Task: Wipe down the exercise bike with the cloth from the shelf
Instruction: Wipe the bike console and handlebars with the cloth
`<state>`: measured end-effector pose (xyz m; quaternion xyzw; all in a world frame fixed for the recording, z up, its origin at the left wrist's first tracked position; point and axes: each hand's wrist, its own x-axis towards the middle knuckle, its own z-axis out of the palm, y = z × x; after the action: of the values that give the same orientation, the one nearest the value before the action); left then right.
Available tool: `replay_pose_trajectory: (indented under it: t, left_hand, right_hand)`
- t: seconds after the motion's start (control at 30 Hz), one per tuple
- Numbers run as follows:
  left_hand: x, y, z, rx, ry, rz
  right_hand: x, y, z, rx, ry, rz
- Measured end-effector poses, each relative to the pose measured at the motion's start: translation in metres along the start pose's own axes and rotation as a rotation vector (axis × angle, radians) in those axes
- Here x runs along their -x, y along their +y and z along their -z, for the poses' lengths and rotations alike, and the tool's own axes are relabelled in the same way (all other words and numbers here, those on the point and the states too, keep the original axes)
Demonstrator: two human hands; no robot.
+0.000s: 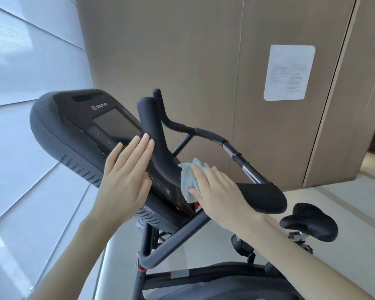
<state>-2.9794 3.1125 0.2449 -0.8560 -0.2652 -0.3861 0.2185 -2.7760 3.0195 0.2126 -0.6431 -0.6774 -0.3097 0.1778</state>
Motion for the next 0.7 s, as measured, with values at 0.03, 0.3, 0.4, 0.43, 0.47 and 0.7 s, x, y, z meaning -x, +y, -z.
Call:
replay_pose_trajectory:
  t: [0.03, 0.3, 0.4, 0.43, 0.47, 0.7]
  left_hand:
    - [0.000, 0.000, 0.001, 0.007, -0.008, 0.001]
    - [-0.001, 0.000, 0.002, 0.054, 0.004, 0.014]
    - [0.000, -0.001, 0.001, 0.049, 0.019, 0.003]
    - [0.000, -0.003, 0.001, 0.045, 0.020, -0.002]
    - [0.000, -0.005, 0.001, 0.039, 0.020, -0.009]
    - [-0.004, -0.012, 0.006, 0.054, 0.069, -0.049]
  right_hand:
    - [-0.008, -0.005, 0.001, -0.031, -0.032, 0.000]
    - [-0.038, -0.023, -0.001, -0.142, 0.050, -0.039]
    - [-0.022, -0.017, 0.000, -0.049, 0.100, -0.016]
    - [-0.015, -0.013, 0.000, -0.027, 0.095, -0.001]
    - [-0.008, -0.008, 0.000, -0.013, 0.084, 0.011]
    - [-0.021, 0.008, 0.016, -0.202, 0.240, -0.010]
